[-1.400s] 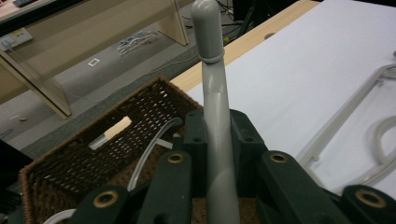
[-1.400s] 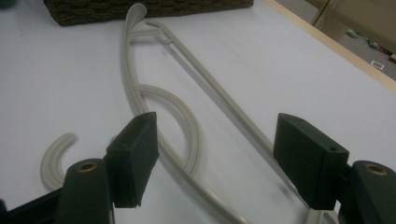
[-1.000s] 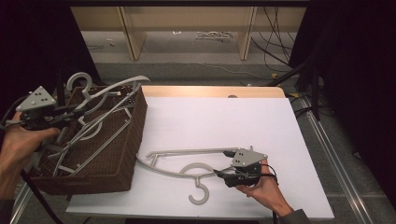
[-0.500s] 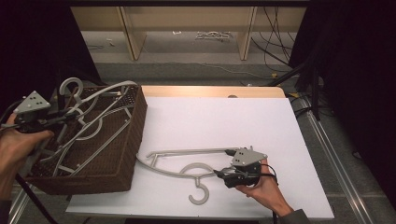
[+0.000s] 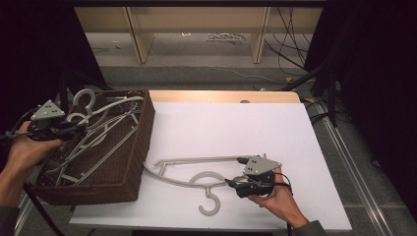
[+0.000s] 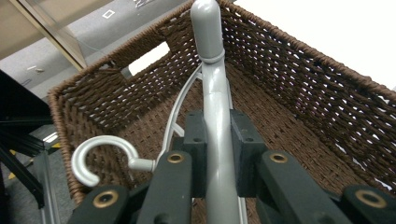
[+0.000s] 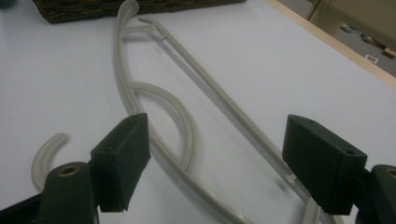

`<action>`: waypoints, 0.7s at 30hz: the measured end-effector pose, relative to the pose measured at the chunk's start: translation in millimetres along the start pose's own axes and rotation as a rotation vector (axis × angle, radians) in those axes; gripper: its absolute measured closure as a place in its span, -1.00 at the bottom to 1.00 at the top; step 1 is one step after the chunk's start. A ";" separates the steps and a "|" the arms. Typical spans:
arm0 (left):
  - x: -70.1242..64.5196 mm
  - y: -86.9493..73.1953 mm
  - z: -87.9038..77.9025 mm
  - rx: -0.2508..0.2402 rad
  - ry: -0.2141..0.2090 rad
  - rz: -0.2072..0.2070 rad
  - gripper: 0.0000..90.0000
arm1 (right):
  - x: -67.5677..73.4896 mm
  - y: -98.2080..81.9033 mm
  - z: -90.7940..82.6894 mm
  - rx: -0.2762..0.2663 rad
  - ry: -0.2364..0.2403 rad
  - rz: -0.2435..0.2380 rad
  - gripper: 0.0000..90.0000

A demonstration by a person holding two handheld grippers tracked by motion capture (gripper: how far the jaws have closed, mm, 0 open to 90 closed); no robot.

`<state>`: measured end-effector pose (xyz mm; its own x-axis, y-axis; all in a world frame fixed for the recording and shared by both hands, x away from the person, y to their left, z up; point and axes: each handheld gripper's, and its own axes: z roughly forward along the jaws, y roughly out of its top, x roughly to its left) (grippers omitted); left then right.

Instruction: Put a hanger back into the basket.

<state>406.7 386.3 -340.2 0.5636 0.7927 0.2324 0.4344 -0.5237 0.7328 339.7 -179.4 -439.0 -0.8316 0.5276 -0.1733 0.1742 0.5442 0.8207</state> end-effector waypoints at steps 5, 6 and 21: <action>0.7 -2.5 16.7 0.025 -0.021 -0.021 0.76 | 0.2 -0.1 0.3 0.000 -0.001 -0.002 -0.46; 0.6 -3.4 19.4 0.042 -0.018 -0.030 0.76 | 0.0 -0.3 0.2 0.003 0.000 -0.003 -0.46; 5.3 -33.0 53.1 0.108 -0.045 -0.117 0.72 | 0.3 -0.4 1.1 0.002 0.001 -0.004 -0.45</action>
<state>432.6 391.2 -397.2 0.5343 0.8368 0.1192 0.5708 -0.4612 0.6793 339.9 -178.7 -440.0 -0.8332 0.5242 -0.1762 0.1717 0.5481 0.8186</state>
